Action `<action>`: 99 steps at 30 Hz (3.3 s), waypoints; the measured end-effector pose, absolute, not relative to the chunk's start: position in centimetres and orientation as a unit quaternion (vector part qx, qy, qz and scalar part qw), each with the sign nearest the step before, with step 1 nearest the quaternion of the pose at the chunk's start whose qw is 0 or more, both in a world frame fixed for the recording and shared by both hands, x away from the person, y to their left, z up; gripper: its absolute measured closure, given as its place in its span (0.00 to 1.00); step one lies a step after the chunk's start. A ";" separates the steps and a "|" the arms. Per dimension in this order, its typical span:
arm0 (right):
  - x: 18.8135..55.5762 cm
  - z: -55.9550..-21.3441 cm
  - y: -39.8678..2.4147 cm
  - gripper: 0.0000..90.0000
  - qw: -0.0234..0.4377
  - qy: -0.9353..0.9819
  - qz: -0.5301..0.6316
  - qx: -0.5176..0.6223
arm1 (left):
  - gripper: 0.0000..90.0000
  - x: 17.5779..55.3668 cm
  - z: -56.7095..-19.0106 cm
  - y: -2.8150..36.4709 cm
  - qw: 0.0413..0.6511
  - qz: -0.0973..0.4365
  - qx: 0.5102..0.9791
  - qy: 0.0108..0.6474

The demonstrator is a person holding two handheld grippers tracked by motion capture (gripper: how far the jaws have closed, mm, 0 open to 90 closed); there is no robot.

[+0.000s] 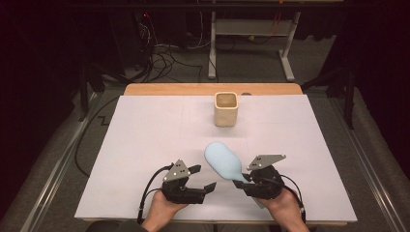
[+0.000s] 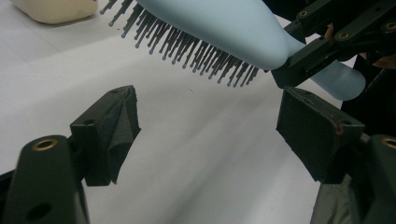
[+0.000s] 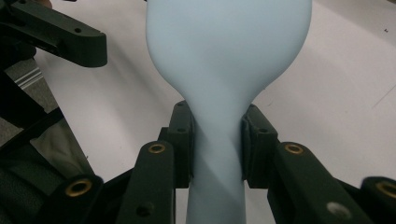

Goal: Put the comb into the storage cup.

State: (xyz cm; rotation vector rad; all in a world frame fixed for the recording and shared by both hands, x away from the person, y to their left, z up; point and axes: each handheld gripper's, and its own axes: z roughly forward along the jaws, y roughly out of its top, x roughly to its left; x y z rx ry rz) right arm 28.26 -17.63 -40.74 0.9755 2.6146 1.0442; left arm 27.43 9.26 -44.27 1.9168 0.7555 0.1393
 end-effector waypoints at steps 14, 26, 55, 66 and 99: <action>28.0 -40.6 -17.4 0.79 0.083 0.876 0.356 0.315 | 0.20 28.1 -44.1 8.3 0.521 0.032 0.791 0.318; 27.9 -40.6 -17.1 0.79 0.084 0.879 0.358 0.304 | 0.19 28.6 -44.0 7.4 0.526 0.017 0.787 0.322; 27.5 -40.8 -15.6 0.79 0.093 0.886 0.360 0.276 | 0.24 29.5 -42.9 6.7 0.522 -0.019 0.785 0.332; 27.7 -41.1 -15.2 0.79 0.090 0.890 0.358 0.269 | 0.36 29.2 -42.3 7.4 0.532 -0.024 0.780 0.328; 27.4 -41.1 -15.1 0.77 0.094 0.882 0.388 0.250 | 0.58 28.4 -39.3 7.7 0.544 -0.037 0.785 0.295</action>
